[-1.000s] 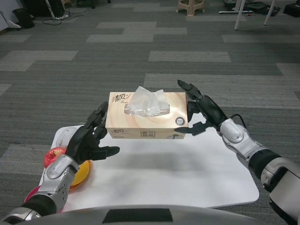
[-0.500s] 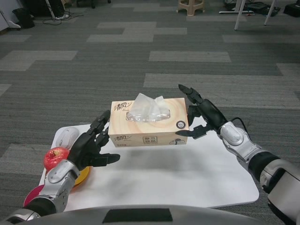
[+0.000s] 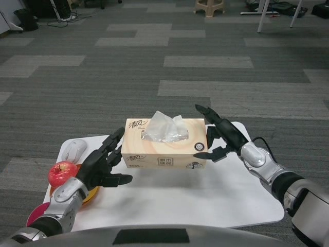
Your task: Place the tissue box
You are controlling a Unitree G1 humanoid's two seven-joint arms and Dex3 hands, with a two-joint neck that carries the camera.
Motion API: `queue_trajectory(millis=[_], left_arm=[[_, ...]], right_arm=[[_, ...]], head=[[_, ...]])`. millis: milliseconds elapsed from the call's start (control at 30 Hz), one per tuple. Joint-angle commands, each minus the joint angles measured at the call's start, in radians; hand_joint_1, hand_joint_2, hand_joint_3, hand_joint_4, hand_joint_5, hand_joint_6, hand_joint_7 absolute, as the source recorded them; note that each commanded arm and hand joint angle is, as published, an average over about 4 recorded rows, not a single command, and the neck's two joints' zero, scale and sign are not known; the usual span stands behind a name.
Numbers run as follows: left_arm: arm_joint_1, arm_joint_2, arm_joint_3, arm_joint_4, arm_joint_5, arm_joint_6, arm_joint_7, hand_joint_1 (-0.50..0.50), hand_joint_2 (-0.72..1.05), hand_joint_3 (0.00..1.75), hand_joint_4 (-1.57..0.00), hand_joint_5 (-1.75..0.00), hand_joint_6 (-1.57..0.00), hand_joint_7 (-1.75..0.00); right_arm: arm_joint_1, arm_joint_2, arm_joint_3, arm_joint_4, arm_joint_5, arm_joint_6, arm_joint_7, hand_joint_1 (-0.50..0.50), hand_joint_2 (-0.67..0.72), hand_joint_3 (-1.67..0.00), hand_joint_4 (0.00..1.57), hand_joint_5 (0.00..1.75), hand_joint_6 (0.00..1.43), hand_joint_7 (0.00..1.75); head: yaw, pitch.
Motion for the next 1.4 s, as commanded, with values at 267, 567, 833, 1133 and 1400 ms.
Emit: queue_trajectory(millis=[267,567,833,1133,1400], left_arm=[[-0.034,-0.016,-0.020,0.030,0.027,0.009,-0.041,0.50,0.98,0.09,-0.26,0.00,0.00,0.00],[-0.040,-0.016,-0.026,0.062,0.023,0.010,-0.041,0.50,0.96,0.09,-0.30,0.00,0.00,0.00],[-0.050,-0.016,-0.039,0.094,0.021,0.018,-0.041,0.50,0.96,0.09,-0.30,0.00,0.00,0.00],[-0.065,-0.018,-0.056,0.132,0.016,0.030,-0.041,0.50,1.05,0.09,-0.30,0.00,0.00,0.00],[-0.074,-0.019,-0.069,0.188,0.005,0.038,-0.041,0.50,1.05,0.09,-0.34,0.00,0.00,0.00]], right_arm=[[-0.005,0.034,0.032,0.037,0.002,-0.025,0.006,-0.21,-0.48,-0.73,0.43,1.55,0.00,0.14],[0.001,0.040,0.039,0.072,0.002,-0.025,0.006,-0.21,-0.48,-0.75,0.43,1.55,0.00,0.14],[0.001,0.045,0.059,0.115,0.003,-0.025,0.006,-0.21,-0.51,-0.71,0.43,1.55,0.00,0.14],[0.001,0.054,0.067,0.146,0.004,-0.021,0.005,-0.21,-0.48,-0.71,0.43,1.55,0.00,0.14],[0.001,0.054,0.075,0.170,0.004,-0.019,0.003,-0.21,-0.48,-0.71,0.41,1.55,0.00,0.14]], head=[[0.002,-0.002],[0.002,-0.005],[-0.001,-0.005],[-0.003,-0.006],[-0.005,-0.006]])
